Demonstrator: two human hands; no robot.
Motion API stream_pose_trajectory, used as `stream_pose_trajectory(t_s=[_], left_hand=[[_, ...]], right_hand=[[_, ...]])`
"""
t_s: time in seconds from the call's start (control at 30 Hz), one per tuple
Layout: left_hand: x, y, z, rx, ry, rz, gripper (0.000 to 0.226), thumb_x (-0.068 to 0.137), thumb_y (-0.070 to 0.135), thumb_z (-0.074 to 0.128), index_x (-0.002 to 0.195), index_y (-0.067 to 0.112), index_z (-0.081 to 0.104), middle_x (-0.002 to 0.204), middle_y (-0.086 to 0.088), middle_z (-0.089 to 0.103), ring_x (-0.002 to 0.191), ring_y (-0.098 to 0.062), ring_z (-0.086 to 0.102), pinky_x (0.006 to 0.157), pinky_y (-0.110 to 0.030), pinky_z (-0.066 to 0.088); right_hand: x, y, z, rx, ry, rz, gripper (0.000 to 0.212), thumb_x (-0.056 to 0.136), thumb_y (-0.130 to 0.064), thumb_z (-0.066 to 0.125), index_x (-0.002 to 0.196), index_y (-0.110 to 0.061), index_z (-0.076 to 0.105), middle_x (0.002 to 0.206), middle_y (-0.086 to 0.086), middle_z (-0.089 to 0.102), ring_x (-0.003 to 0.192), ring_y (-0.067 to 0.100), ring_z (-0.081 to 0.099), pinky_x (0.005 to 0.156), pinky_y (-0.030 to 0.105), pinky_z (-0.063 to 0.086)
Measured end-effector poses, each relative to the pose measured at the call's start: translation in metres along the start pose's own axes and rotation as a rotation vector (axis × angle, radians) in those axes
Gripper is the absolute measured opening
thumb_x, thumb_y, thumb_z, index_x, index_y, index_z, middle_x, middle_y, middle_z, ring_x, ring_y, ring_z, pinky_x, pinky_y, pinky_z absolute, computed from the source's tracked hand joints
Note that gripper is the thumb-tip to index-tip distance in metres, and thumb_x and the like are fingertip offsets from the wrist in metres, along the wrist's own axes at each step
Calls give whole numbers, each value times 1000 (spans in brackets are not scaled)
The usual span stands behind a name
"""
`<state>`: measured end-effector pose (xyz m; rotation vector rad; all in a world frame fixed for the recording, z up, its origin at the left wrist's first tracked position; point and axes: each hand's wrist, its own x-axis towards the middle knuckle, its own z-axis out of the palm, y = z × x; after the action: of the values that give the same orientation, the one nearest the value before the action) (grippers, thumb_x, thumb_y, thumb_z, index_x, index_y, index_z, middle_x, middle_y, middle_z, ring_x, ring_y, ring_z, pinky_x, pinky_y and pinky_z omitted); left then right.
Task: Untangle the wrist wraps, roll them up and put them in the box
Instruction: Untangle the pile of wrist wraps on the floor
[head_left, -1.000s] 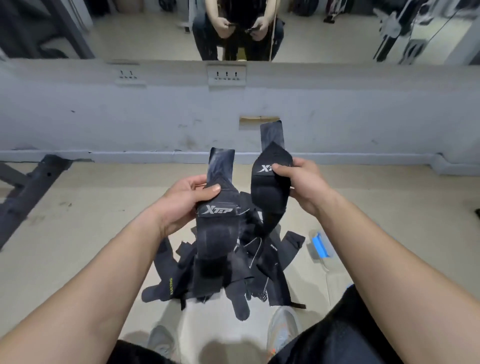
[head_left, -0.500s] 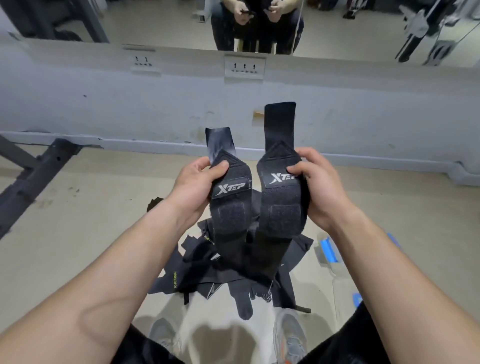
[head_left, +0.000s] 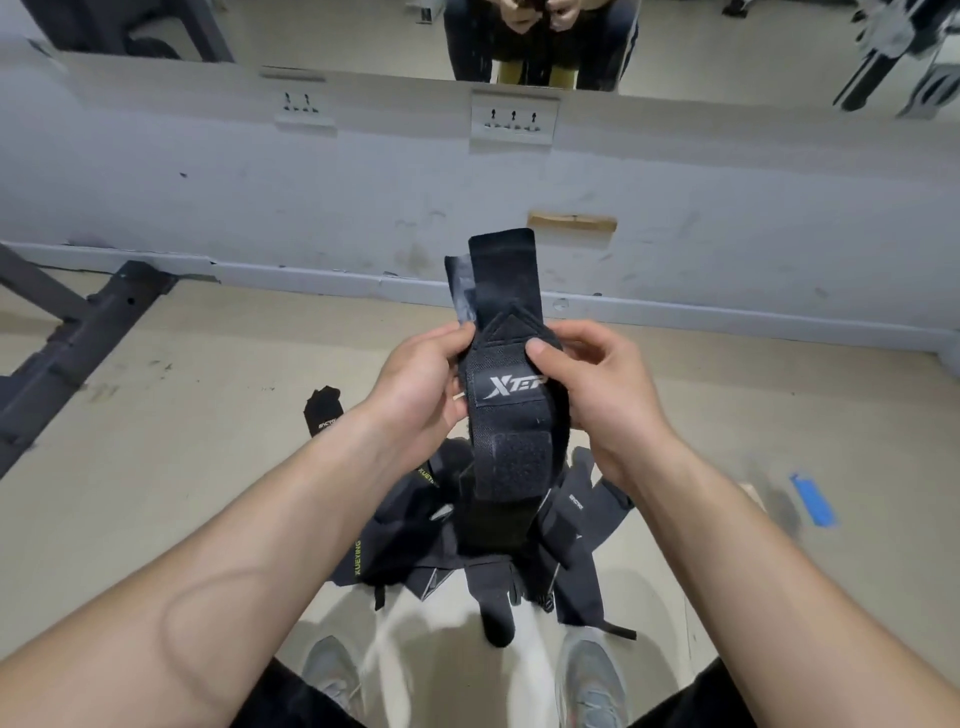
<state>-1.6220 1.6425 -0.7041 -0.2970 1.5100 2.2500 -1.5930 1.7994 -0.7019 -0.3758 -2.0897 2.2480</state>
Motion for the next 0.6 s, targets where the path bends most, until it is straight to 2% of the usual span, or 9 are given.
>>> stream_pose_trajectory(t_s=[0.07, 0.13, 0.23, 0.37, 0.43, 0.53, 0.6], left_hand=[[0, 2, -2, 8, -12, -11, 29, 108, 19, 46, 117, 7, 72, 111, -12, 76, 98, -24, 70, 87, -39, 59], [-2, 2, -3, 12, -20, -14, 29, 108, 19, 46, 116, 8, 71, 109, -11, 76, 97, -24, 70, 90, -41, 57], [-4, 1, -1, -8, -23, -18, 29, 108, 20, 46, 112, 8, 72, 104, -10, 77, 94, -24, 71, 90, -40, 57], [-7, 1, 3, -4, -72, -10, 30, 104, 25, 52, 117, 6, 71, 112, -13, 74, 102, -26, 69, 99, -41, 53], [-9, -3, 5, 88, -93, 71, 22, 101, 16, 59, 113, 2, 71, 107, -14, 76, 98, -25, 72, 94, -37, 57], [-8, -10, 6, 184, -31, 156, 15, 102, 7, 59, 110, 2, 70, 102, -15, 77, 93, -27, 74, 89, -38, 60], [-6, -11, 7, 186, 11, 162, 17, 105, 8, 54, 109, 3, 70, 101, -15, 77, 90, -27, 75, 84, -36, 61]], right_hand=[[1, 0, 1, -29, 1, -4, 9, 88, -12, 79, 92, -20, 77, 85, 0, 71, 78, 19, 72, 75, 45, 60], [1, 1, 1, -49, 9, -2, 11, 85, -12, 81, 94, -18, 79, 82, -1, 70, 80, 22, 72, 79, 47, 60], [1, 1, 1, -34, 29, 4, 13, 83, -8, 82, 93, -15, 76, 74, -3, 71, 74, 21, 73, 70, 38, 60], [3, 2, 0, -35, 87, 32, 23, 79, -13, 87, 88, -17, 65, 70, -4, 62, 60, 15, 67, 56, 29, 51], [3, 3, 0, -53, 69, 57, 27, 78, -17, 88, 87, -18, 63, 72, -3, 61, 62, 16, 66, 60, 34, 53], [3, 7, 1, -85, 25, 98, 30, 77, -21, 89, 87, -18, 60, 71, -4, 60, 64, 17, 66, 71, 50, 60], [3, 9, 2, -129, 16, 92, 38, 73, -35, 89, 89, -20, 58, 67, -8, 58, 67, 18, 65, 79, 56, 59]])
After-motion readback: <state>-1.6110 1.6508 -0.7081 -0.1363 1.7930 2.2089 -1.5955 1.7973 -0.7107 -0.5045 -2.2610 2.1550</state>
